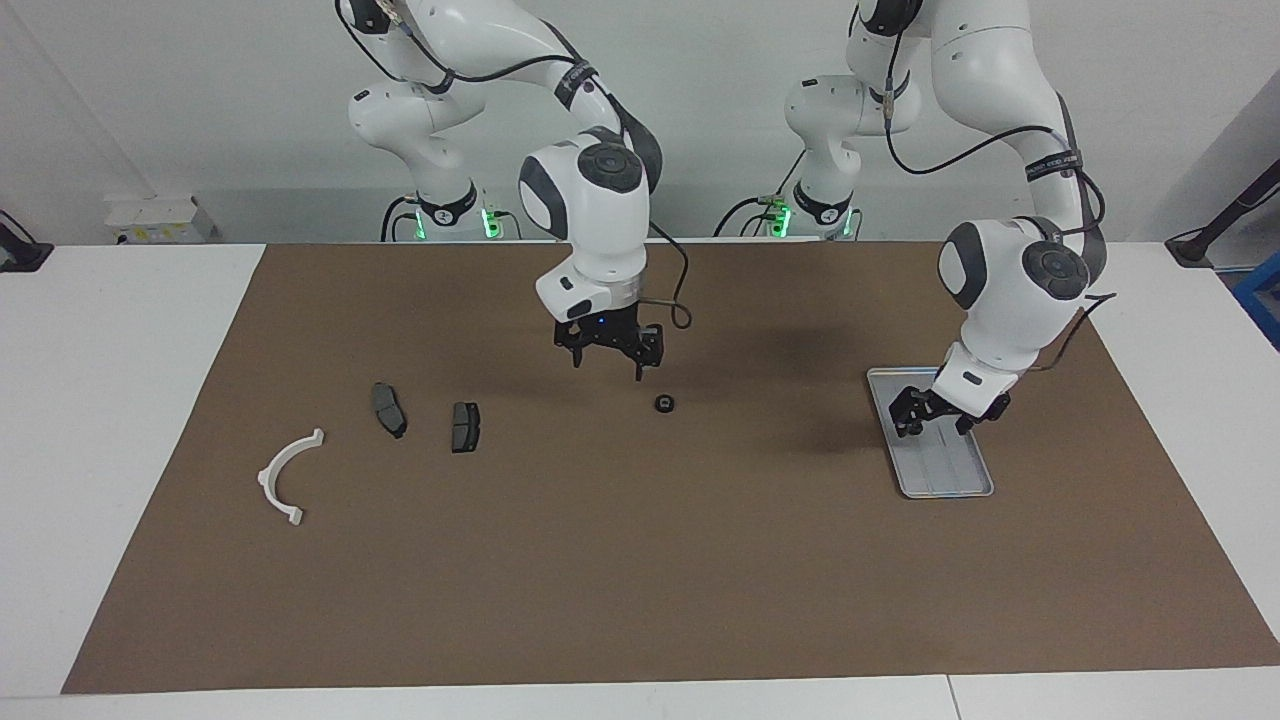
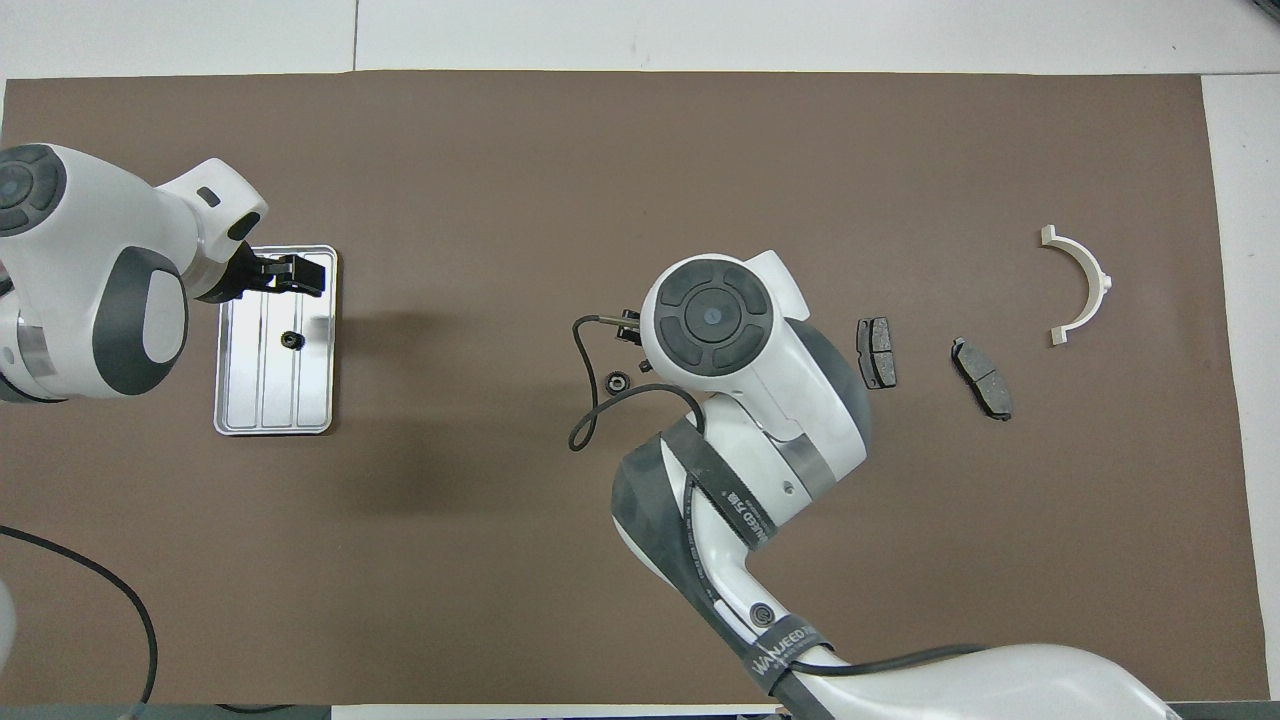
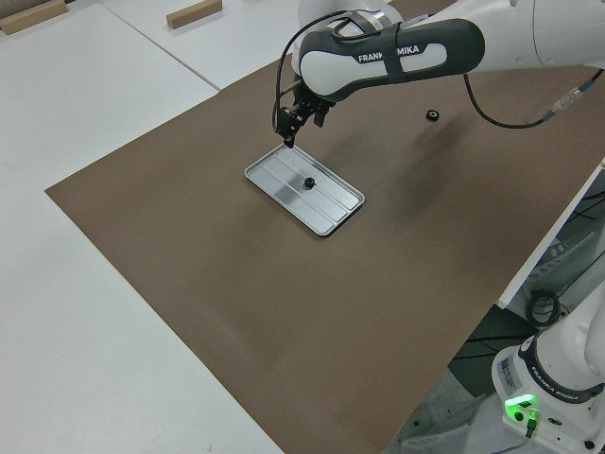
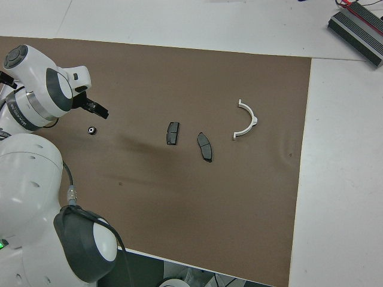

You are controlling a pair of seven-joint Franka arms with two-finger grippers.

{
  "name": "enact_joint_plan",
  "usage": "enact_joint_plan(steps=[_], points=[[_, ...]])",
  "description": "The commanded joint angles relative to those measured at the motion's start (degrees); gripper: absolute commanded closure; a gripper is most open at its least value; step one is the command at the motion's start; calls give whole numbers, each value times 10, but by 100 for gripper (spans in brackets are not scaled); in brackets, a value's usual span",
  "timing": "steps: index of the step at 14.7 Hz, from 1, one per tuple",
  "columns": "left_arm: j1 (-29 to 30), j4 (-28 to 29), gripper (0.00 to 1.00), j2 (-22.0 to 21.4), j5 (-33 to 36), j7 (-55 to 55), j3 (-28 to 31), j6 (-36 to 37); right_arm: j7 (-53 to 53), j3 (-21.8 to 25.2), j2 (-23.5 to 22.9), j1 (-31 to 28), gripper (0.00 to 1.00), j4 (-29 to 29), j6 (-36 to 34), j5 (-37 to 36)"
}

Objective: Place bearing gear from tray to pile

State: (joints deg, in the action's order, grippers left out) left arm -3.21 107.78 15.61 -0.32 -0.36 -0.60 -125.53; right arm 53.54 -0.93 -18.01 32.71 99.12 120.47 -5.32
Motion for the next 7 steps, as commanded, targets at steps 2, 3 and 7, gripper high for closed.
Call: enact_joint_plan(steps=[2, 3, 7], points=[[21, 29, 1, -25, 6, 18, -5, 8, 64, 2, -103, 32, 0, -114, -8, -5], [23, 29, 1, -25, 6, 31, -5, 9, 86, 2, -145, 41, 0, -150, -3, -7], [25, 36, 1, -27, 5, 39, -5, 2, 97, 1, -195, 39, 0, -190, 28, 1]])
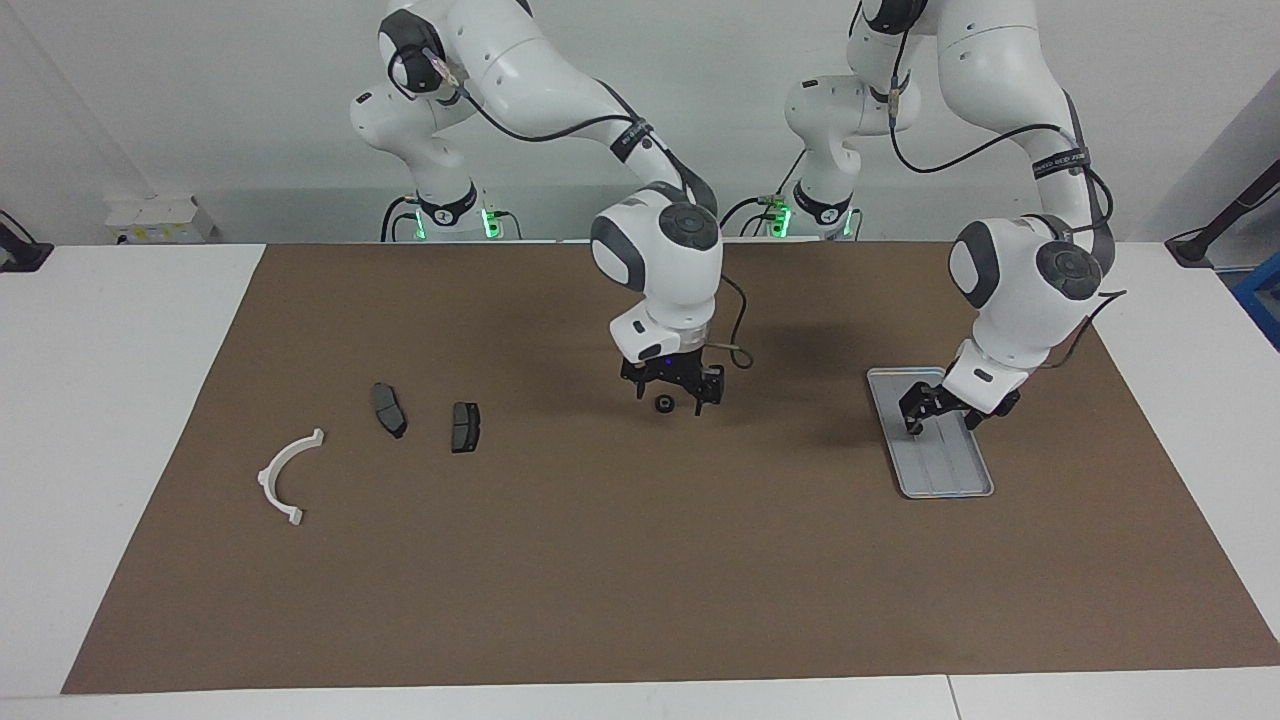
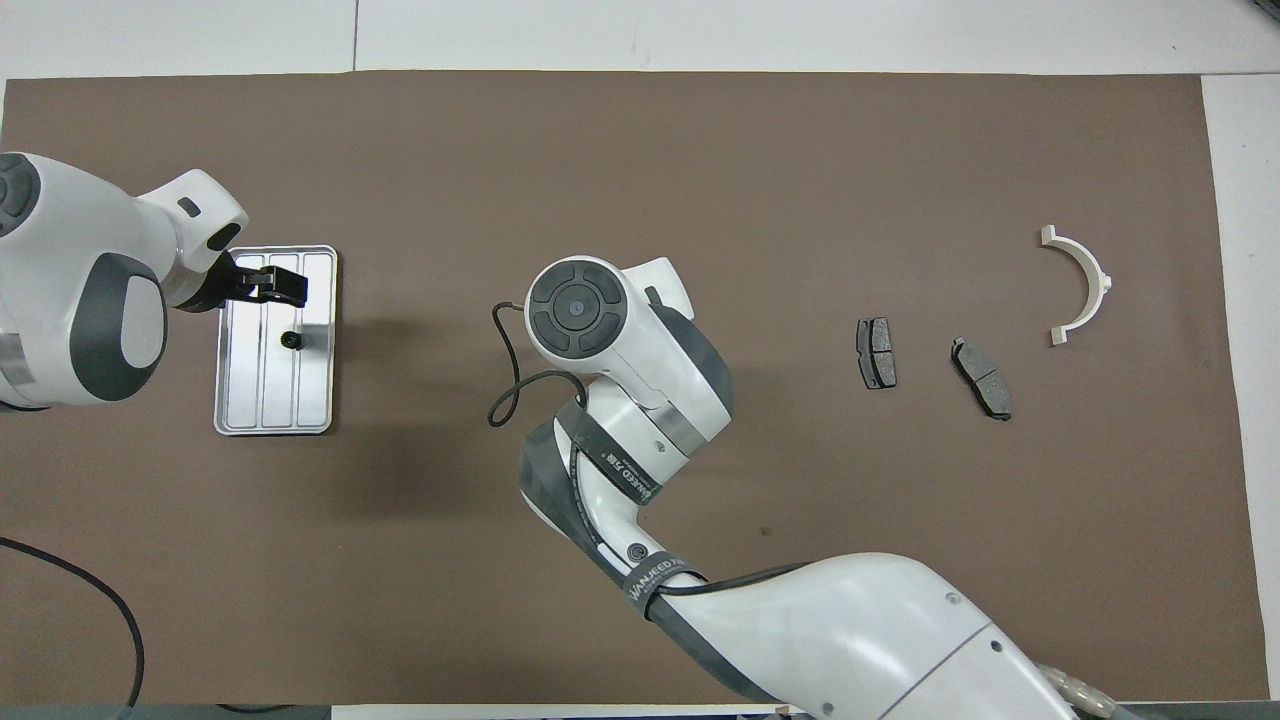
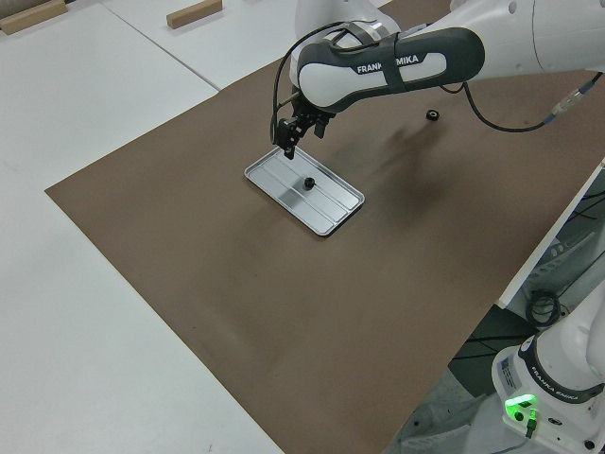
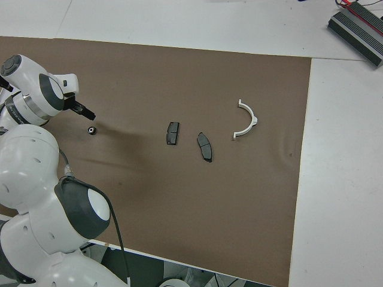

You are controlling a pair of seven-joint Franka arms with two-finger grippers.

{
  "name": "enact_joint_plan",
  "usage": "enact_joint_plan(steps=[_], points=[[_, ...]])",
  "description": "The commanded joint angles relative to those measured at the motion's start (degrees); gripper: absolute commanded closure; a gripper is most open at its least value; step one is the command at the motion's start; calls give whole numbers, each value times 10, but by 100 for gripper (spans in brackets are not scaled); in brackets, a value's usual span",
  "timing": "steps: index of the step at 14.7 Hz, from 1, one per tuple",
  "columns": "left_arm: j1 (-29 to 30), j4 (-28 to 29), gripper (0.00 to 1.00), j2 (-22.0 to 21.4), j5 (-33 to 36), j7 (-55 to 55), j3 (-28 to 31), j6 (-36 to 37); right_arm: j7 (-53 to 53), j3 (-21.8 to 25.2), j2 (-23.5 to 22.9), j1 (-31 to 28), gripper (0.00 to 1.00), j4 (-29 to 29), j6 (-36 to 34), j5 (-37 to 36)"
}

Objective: Place bearing gear from tray to pile
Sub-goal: 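Grasp the second dark gear on the tray with the left gripper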

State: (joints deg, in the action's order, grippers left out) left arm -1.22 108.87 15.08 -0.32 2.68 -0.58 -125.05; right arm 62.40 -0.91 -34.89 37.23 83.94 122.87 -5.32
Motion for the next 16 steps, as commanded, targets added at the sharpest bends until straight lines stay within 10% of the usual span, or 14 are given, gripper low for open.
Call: enact_joint_plan(steps=[1, 16], points=[[6, 30, 1, -23, 6, 9, -5, -5, 11, 2, -28, -2, 0, -38, 2, 11], [23, 124, 5, -27, 6, 29, -5, -100, -18, -9, 9, 7, 8, 57, -41, 47]])
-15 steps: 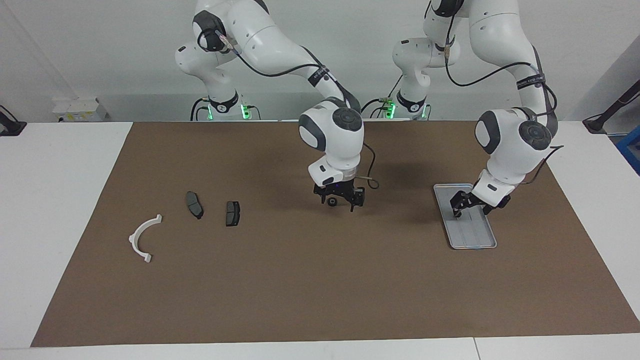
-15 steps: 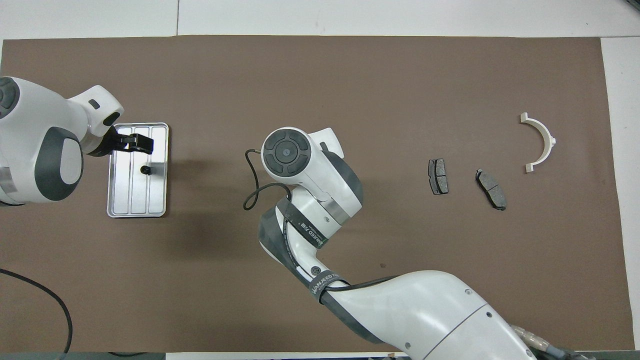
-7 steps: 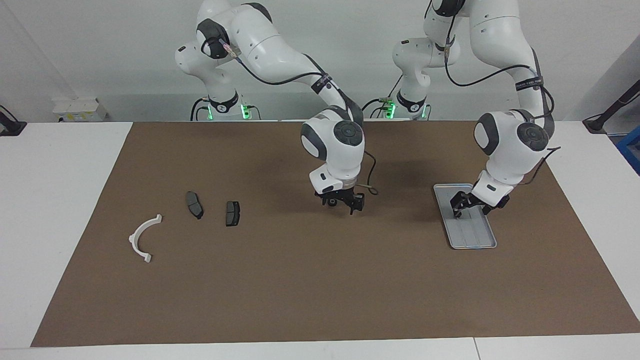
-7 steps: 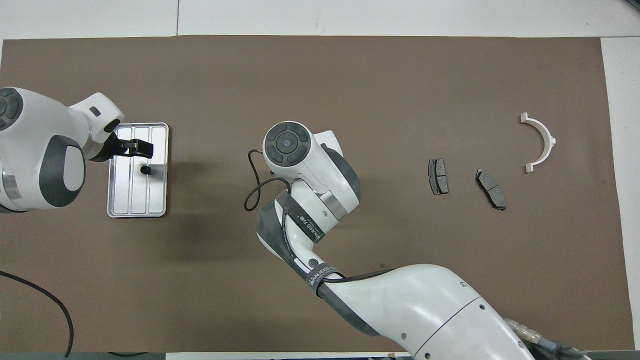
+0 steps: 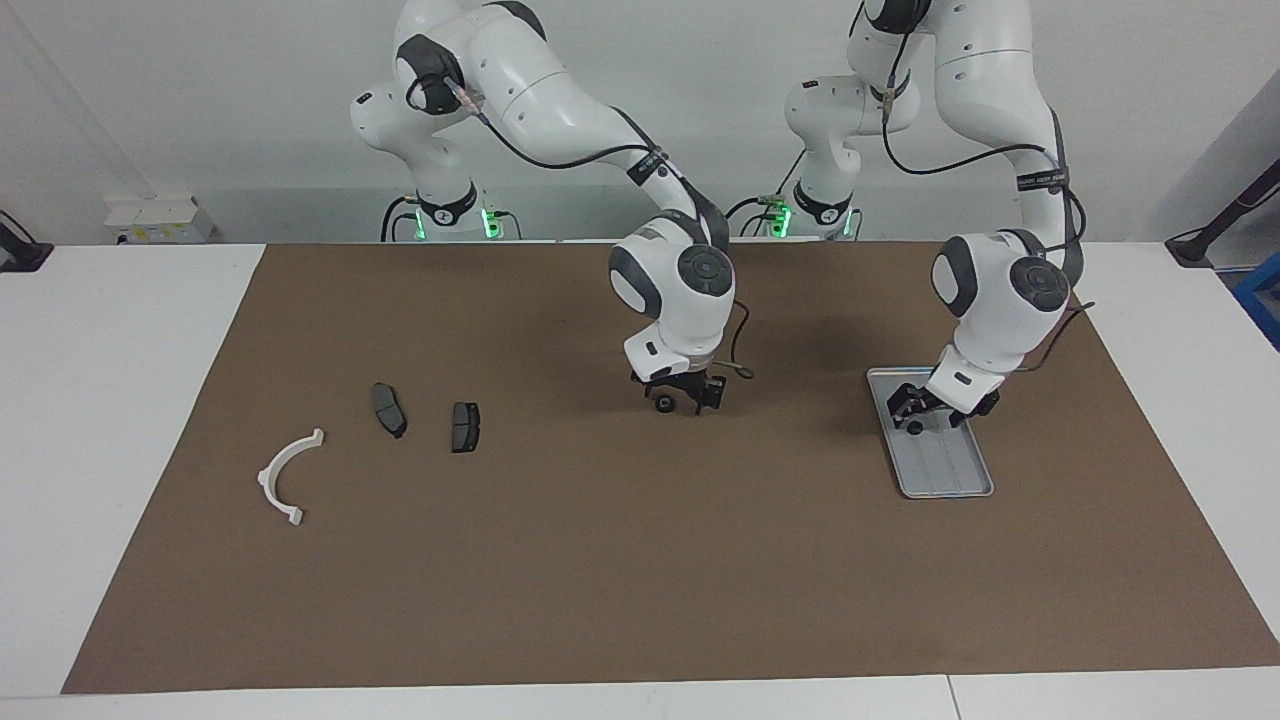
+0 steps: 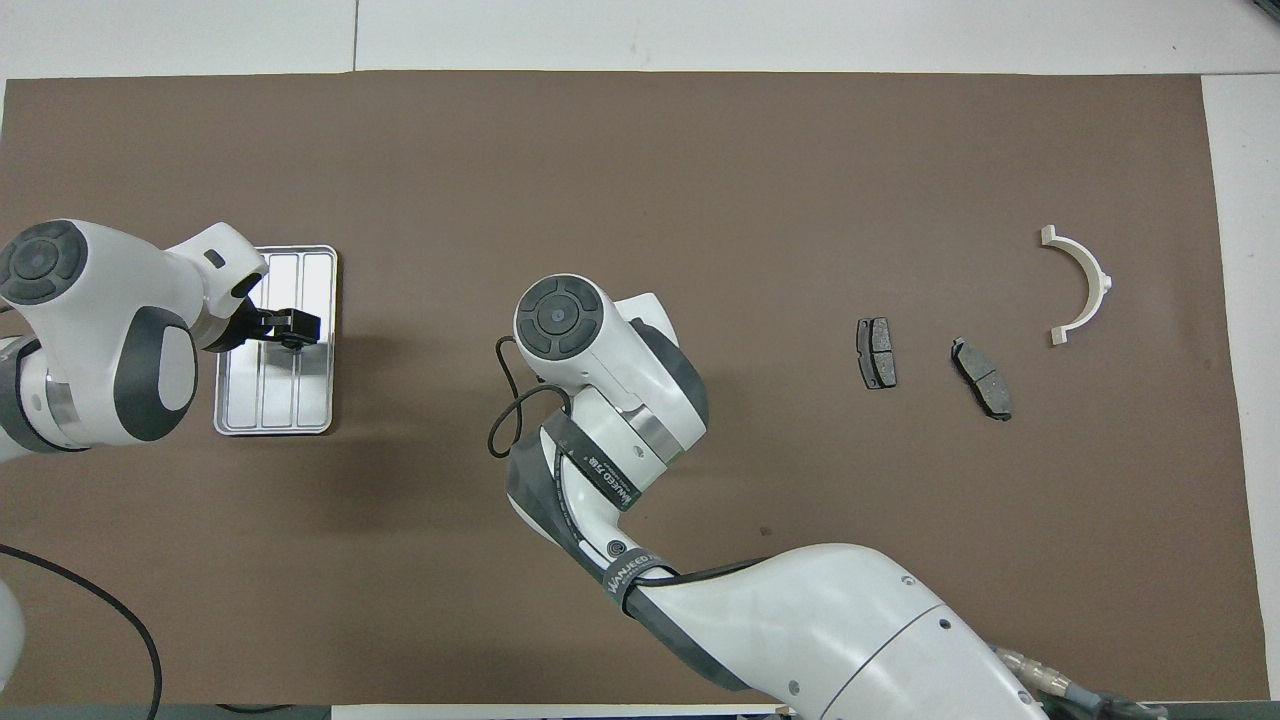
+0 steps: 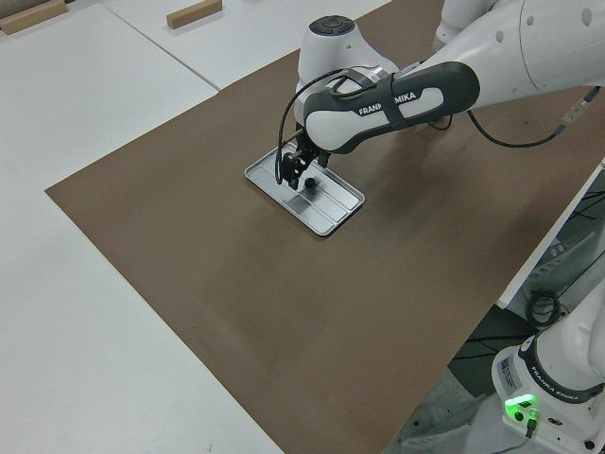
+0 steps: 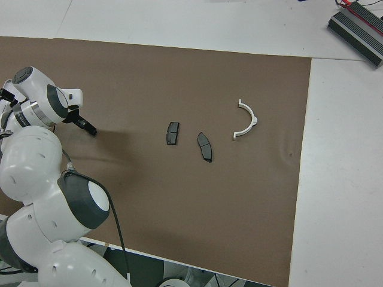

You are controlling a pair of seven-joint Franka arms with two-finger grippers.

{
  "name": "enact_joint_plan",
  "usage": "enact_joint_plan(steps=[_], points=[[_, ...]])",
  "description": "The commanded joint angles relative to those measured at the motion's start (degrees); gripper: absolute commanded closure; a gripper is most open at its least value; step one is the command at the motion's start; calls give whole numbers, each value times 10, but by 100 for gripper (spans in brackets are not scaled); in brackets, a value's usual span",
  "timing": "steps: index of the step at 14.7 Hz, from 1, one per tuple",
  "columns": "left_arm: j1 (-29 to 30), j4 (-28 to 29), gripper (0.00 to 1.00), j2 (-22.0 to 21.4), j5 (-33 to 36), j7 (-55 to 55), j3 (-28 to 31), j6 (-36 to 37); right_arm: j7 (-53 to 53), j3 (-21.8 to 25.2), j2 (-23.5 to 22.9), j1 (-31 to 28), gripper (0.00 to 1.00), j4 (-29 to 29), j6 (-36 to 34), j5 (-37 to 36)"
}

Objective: Place bearing gear from tray to pile
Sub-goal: 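Grasp the second dark gear on the tray with the left gripper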

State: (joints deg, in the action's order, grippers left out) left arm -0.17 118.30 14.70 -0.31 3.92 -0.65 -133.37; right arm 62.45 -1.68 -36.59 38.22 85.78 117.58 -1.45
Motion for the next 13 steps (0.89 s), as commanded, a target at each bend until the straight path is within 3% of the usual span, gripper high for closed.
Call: enact_joint_plan(steps=[1, 4, 8, 10, 13], points=[[12, 37, 6, -21, 6, 18, -4, -29, -26, 0, 27, -3, 9, 44, 12, 8], [12, 47, 10, -20, 6, 19, -4, -50, -36, 0, 33, -3, 10, 63, 37, 8], [10, 47, 34, -19, 6, 18, -4, -52, -34, 0, 38, -3, 22, 85, 70, 8], [8, 46, 56, -18, 6, 18, -4, -52, -33, 0, 38, -3, 33, 84, 70, 8], [3, 45, 98, -18, 6, 18, -4, -52, -31, 0, 38, -3, 43, 81, 70, 8]])
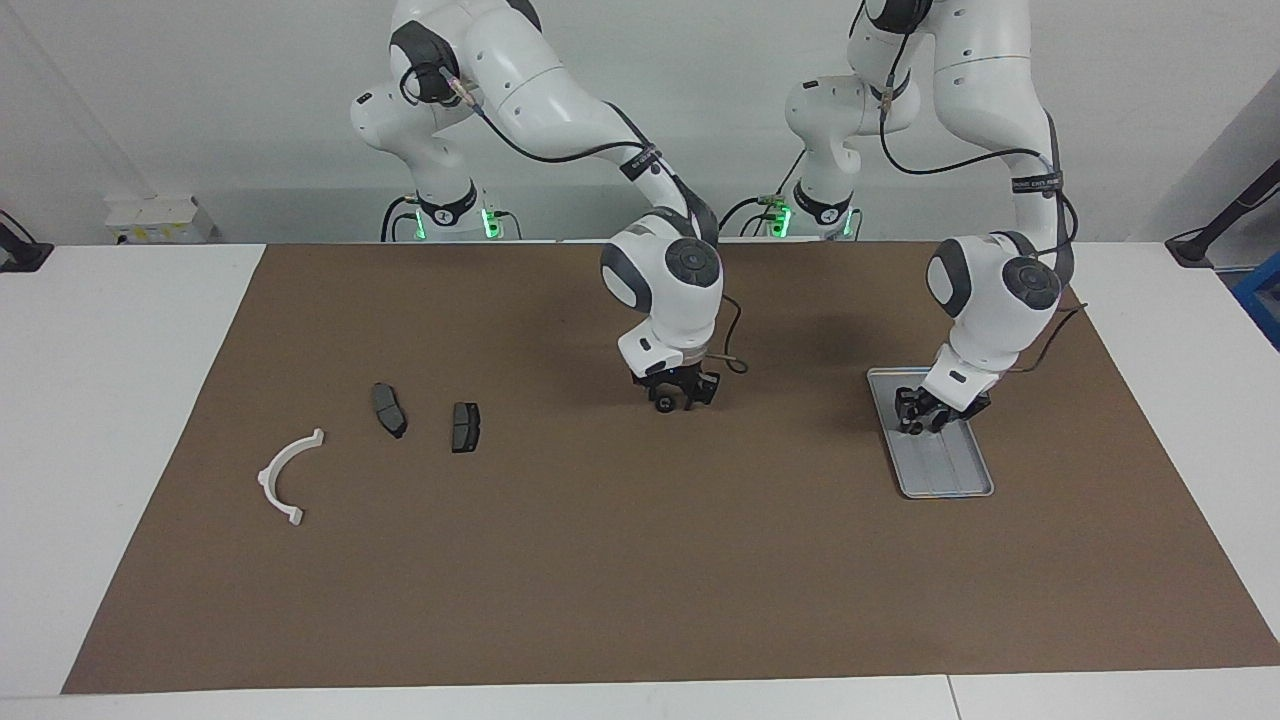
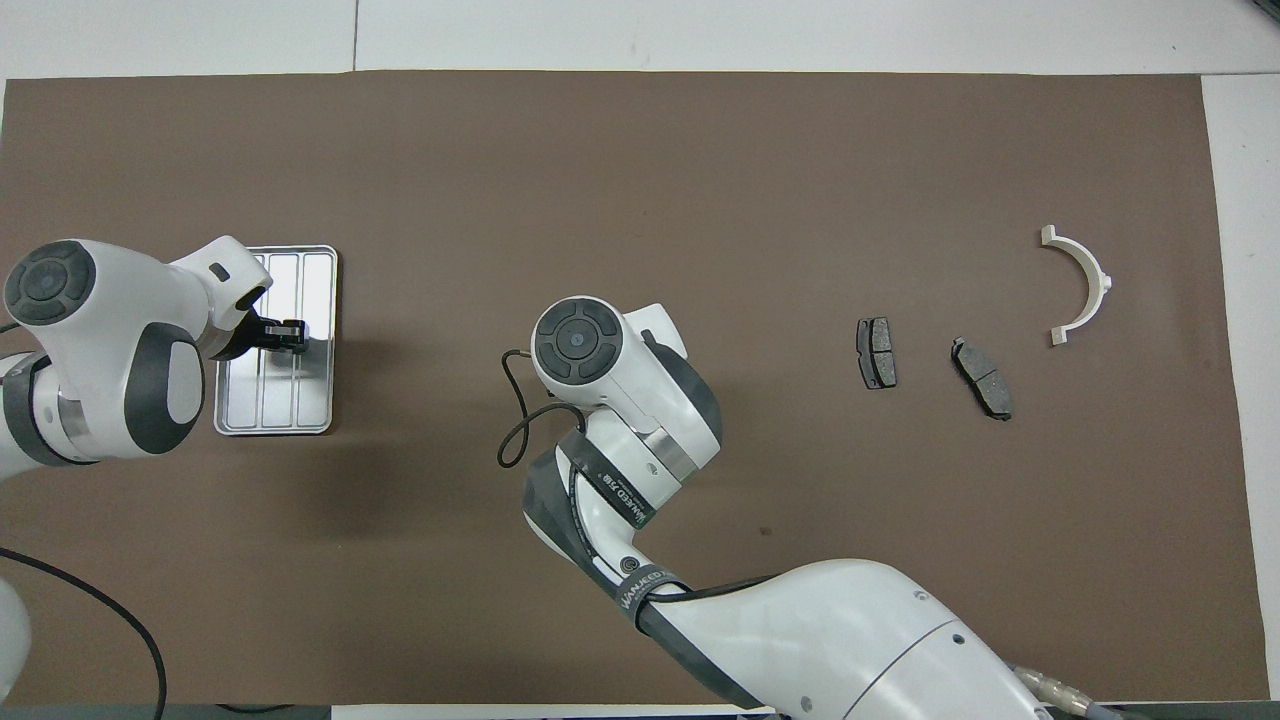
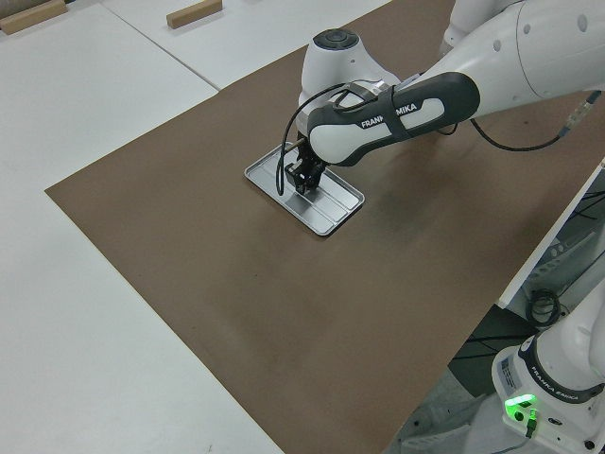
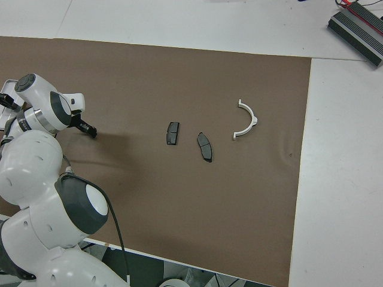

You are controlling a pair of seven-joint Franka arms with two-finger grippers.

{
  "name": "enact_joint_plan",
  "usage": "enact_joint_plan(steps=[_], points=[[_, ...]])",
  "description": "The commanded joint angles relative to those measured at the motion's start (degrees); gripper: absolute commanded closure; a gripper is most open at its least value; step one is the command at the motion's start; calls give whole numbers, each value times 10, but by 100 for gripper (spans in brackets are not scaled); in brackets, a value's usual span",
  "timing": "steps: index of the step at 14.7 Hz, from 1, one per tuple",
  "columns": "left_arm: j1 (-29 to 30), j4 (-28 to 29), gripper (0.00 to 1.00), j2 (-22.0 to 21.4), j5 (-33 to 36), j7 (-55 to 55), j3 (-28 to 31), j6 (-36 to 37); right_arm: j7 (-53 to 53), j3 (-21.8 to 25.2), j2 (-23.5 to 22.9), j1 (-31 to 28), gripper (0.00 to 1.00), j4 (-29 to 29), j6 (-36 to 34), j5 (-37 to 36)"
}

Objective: Place bearing gear from tray to pile

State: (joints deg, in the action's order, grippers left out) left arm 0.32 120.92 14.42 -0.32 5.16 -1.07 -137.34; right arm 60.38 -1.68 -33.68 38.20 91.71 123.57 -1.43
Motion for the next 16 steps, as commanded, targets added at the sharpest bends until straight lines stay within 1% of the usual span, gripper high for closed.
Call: enact_joint_plan(steps=[1, 3, 4, 5, 6, 7, 8, 10, 11, 12, 14, 16], points=[[-2, 16, 100, -14, 6, 5, 0, -12, -11, 0, 9, -4, 48, 22, 11, 8], [-3, 4, 100, -12, 6, 5, -1, -4, -10, 0, 9, -5, 61, 21, 11, 8], [-4, -12, 100, -11, 6, 4, -2, 5, -9, 0, 9, -5, 63, 22, 11, 8], [-14, -36, 100, -10, 5, -1, -2, 29, -9, 0, 9, -5, 67, 22, 11, 8], [-22, -75, 100, -4, 3, -8, -2, 72, -8, 0, 9, -5, 68, 21, 11, 8], [-24, -121, 100, 8, 3, -19, -2, 120, -8, 0, 9, -7, 73, 21, 11, 8], [-35, -160, 100, 11, 3, -42, -4, 163, -8, 0, 8, -7, 79, 21, 11, 8], [-88, -205, 100, 15, 5, -116, -2, 209, -7, 0, 9, -7, 96, 20, 11, 8], [-115, -214, 100, 16, 6, -160, -2, 219, -7, 0, 9, -7, 100, 19, 11, 8], [-137, -217, 100, 16, 6, -195, -2, 220, -9, 0, 11, -9, 100, 18, 11, 8], [-154, -217, 100, 16, 7, -226, -2, 220, -11, 1, 21, -14, 100, 17, 4, 8], [-167, -217, 100, 15, 7, -238, -2, 222, -21, 4, 47, -36, 100, 16, -14, 6]])
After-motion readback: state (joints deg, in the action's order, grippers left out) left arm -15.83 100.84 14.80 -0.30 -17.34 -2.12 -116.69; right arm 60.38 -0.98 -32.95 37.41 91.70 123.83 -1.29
